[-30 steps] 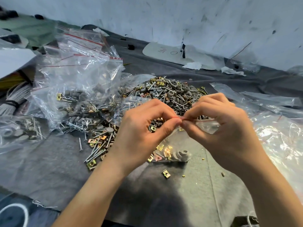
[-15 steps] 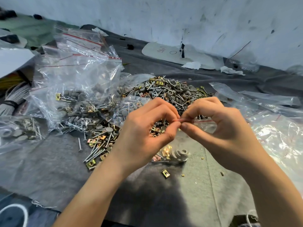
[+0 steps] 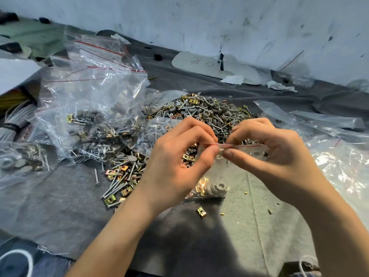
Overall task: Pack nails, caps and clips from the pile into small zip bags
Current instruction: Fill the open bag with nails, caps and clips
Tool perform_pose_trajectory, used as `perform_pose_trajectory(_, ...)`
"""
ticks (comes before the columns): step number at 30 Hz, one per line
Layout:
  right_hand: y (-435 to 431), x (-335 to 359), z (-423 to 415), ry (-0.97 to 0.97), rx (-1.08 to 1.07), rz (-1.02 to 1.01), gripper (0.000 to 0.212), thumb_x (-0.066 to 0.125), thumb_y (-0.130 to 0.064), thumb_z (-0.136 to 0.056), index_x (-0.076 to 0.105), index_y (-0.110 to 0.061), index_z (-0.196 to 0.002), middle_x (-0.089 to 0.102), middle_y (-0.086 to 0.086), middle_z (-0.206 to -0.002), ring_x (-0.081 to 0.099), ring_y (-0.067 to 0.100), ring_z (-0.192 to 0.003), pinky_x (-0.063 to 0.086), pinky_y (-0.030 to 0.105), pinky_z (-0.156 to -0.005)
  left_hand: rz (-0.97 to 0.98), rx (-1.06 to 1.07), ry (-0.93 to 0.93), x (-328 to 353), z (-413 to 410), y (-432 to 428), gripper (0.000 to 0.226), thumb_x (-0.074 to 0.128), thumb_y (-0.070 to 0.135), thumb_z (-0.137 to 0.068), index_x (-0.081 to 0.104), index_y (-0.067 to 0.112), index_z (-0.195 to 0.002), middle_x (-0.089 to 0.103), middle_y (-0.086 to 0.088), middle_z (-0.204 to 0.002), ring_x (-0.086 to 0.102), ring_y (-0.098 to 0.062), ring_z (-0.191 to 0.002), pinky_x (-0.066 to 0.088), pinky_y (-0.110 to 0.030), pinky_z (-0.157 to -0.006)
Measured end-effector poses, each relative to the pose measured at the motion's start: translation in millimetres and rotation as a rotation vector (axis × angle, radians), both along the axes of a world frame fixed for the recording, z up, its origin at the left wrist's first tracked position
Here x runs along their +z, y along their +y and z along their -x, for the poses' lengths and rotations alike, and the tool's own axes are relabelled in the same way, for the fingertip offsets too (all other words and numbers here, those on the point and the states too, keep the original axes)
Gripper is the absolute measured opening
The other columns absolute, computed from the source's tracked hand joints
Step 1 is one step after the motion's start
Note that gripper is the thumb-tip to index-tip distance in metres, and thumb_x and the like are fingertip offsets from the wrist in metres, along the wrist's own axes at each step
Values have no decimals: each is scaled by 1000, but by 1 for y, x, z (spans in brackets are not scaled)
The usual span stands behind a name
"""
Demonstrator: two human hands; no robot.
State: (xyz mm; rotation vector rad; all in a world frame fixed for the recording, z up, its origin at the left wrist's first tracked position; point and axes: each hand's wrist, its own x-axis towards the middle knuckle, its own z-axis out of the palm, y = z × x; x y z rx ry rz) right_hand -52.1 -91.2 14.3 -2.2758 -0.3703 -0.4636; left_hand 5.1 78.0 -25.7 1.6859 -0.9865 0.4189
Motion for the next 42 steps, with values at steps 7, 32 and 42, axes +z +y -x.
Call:
perform_pose_trajectory(7,0,-3,-2,-23,16,-4,9,72,-33,-74,64,-34,-77,63,-15,-84,57,17,-95,44,22,-81,-15,-17,43,-1,-1,0,16,57,18,-86,64,4,-81,61,-3,-94,58,-11,-87,44,-18,-80)
perform_pose_trajectory(32,-8,-8,-6,138,67,-323,16,77,-42,-60,72,-28,-66,66,-3,-75,60,11,-85,46,24,-73,75,-79,247,-3,0,0,7,67,22,-82,68,15,-79,60,11,-100,60,-9,-98,45,-17,-84)
perform_pose_trajectory(42,-13,-7,-5,204,34,-539,13,78,-25,-51,71,-18,-59,66,-4,-74,62,3,-75,48,14,-67,130,-76,253,-5,-1,-1,6,68,15,-82,66,11,-77,60,6,-99,58,-2,-95,43,-11,-80)
